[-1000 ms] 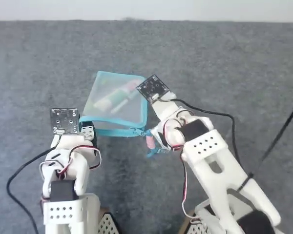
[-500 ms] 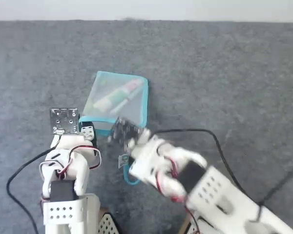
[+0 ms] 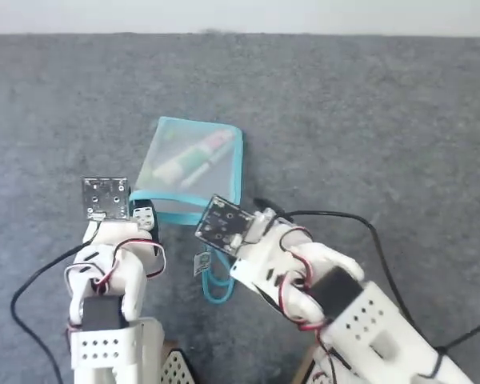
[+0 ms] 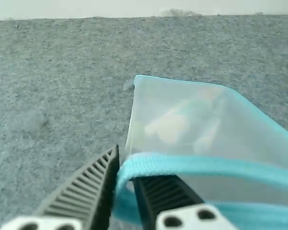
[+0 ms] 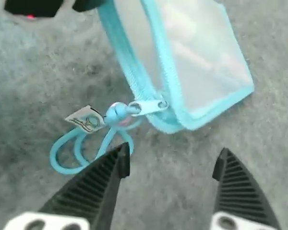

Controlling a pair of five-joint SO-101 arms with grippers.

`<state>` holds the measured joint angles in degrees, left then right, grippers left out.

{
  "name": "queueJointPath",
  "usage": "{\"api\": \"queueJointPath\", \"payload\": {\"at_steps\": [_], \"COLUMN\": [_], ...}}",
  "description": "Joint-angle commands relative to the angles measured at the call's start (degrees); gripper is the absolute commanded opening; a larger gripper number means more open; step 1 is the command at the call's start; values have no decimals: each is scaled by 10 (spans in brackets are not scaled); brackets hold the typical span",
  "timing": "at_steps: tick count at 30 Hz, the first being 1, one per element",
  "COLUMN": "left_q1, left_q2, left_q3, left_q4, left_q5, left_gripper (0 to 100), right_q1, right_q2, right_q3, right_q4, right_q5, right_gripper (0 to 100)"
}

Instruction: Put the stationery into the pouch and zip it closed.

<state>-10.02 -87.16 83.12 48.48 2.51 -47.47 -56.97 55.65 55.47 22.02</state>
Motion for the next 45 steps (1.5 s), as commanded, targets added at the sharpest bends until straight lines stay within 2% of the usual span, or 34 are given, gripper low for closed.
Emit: {"api": "queueJointPath", "payload": {"at_steps": [1, 14, 22, 24, 29, 30, 38, 43, 45], "left_q1": [-6, -4, -4, -3, -3, -3, -3, -8, -22], "left_q2": [2, 2, -2, -2, -2, -2, -3, -28, -65], "left_q3": [-33, -33, -36, -36, -36, -36, -44, -137, -138], "left_q4": [0, 1, 12, 12, 14, 14, 17, 120, 131], "left_q5": [7, 7, 7, 7, 6, 6, 6, 5, -4], "left_gripper": [12, 12, 12, 12, 12, 12, 13, 73, 104], "right_q1": [7, 25, 25, 25, 25, 25, 42, 112, 124], "right_q2": [39, 233, 268, 268, 269, 269, 275, 276, 276], "right_q3": [-5, -95, -96, -96, -103, -106, -129, -171, -182], "right_q4": [-58, -148, -179, -178, -180, -180, -175, -141, -128], "right_q5": [25, 116, 117, 117, 116, 111, 66, -5, -17], "right_gripper": [285, 285, 283, 245, 49, 8, 6, 6, 6]}}
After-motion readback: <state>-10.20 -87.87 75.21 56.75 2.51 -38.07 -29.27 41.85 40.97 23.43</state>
